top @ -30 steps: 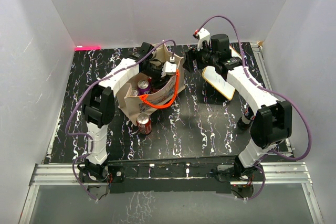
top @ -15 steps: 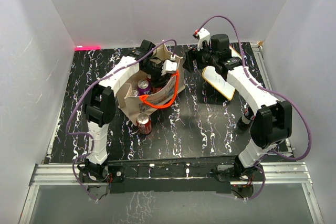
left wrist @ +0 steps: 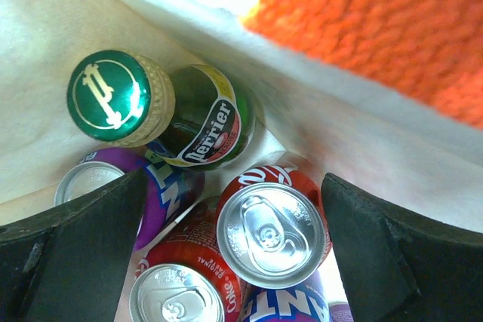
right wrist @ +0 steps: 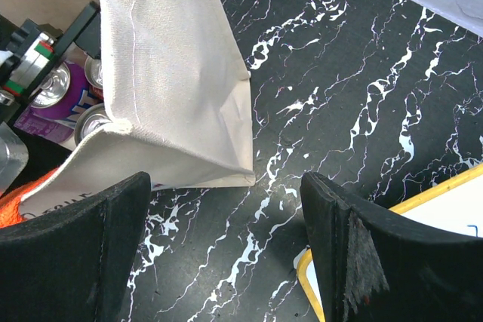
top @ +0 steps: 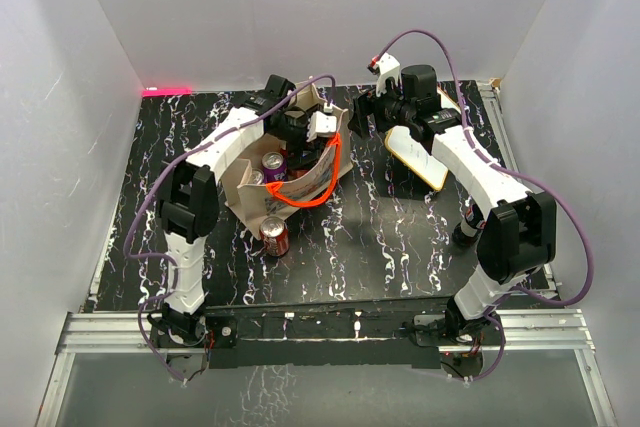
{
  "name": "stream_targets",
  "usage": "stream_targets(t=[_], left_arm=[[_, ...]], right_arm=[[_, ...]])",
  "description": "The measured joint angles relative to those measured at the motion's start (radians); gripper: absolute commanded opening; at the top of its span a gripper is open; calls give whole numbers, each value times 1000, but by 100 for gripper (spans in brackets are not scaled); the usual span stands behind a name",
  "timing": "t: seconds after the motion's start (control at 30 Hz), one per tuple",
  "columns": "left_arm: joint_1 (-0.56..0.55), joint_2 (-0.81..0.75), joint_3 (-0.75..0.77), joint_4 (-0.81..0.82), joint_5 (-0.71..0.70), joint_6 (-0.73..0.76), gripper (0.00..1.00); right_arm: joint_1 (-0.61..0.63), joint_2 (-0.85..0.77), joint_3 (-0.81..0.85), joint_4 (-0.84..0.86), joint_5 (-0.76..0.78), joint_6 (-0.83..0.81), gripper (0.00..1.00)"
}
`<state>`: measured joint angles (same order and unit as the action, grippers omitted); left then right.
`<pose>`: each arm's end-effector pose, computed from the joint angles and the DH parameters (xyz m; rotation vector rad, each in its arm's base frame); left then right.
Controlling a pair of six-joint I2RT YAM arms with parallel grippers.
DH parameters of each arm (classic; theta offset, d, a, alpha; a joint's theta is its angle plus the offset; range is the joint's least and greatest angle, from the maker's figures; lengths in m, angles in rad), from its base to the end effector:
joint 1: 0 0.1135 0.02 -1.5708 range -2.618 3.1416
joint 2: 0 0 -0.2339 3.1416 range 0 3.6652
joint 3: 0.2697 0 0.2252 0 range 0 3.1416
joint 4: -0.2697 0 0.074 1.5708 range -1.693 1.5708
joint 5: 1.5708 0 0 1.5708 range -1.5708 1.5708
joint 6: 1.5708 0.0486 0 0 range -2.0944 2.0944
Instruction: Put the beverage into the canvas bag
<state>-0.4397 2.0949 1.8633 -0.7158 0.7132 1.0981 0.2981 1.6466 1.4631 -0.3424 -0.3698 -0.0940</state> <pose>0.3726 -0.2104 0.2347 1.7807 1.4472 -0.5658 0.3440 0.1241 0.3062 -0.6266 2.0021 0.5104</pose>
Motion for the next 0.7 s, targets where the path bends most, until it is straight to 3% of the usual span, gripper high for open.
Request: stream_targets(t=[0.4,0.7], left_arm=[[0,-117,-52,1,-40,-43,97],[6,-270,-164,32,-88,-101,97]], right_arm=[[0,-30,7,-60,-56,-23,83],[22,-37,112,-95,-133,-13,80]])
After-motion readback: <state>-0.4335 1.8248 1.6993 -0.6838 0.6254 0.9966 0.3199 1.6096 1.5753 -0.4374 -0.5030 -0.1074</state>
